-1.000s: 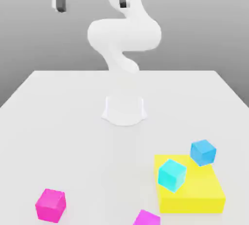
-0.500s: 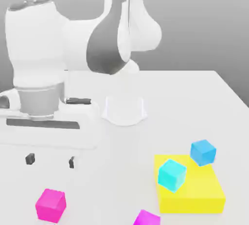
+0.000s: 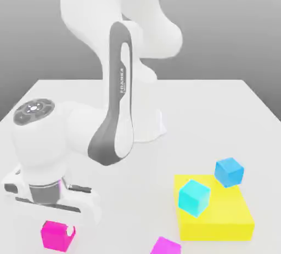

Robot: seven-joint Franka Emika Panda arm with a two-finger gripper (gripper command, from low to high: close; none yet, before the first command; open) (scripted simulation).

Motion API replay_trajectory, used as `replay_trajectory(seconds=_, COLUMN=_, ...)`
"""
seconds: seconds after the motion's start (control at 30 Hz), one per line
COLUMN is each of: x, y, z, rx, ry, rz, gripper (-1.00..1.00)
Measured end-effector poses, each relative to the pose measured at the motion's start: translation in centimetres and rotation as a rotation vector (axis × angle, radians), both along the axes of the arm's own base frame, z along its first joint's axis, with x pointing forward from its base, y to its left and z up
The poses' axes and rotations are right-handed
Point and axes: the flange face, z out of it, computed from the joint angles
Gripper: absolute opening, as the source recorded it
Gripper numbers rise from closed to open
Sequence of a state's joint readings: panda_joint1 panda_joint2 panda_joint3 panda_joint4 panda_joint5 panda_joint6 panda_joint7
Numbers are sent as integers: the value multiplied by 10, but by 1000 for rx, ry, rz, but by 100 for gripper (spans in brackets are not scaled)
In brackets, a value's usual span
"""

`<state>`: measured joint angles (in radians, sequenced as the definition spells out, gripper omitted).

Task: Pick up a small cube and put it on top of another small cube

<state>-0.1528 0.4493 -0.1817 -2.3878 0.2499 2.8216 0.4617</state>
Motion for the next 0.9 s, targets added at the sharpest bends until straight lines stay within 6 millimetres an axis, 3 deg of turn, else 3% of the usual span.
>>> replay_trajectory(seconds=0.13, x=0, y=0, z=45, rx=0, ry=0, rz=0, gripper=-100)
replay_trajectory(seconds=0.17, x=2, y=13, z=55, rx=7, ry=-1, rz=38, gripper=-100)
replay_trajectory(seconds=0.27, x=9, y=85, z=79, rx=38, ry=-3, rz=261, gripper=-100)
replay_trajectory(seconds=0.37, x=2, y=162, z=99, rx=58, ry=-5, rz=507, gripper=-100)
replay_trajectory(seconds=0.43, x=-12, y=232, z=114, rx=65, ry=-4, rz=729, gripper=-100)
replay_trajectory(seconds=0.5, x=-40, y=302, z=129, rx=63, ry=-2, rz=976, gripper=-100)
replay_trajectory(seconds=0.53, x=-55, y=323, z=138, rx=58, ry=-2, rz=1077, gripper=-100)
replay_trajectory(seconds=0.67, x=-115, y=386, z=159, rx=18, ry=0, rz=1428, gripper=-100)
replay_trajectory(seconds=0.8, x=-130, y=400, z=121, rx=2, ry=2, rz=1510, gripper=-100)
replay_trajectory(seconds=0.83, x=-131, y=400, z=110, rx=1, ry=2, rz=1513, gripper=100)
replay_trajectory(seconds=0.9, x=-131, y=400, z=110, rx=1, ry=2, rz=1513, gripper=100)
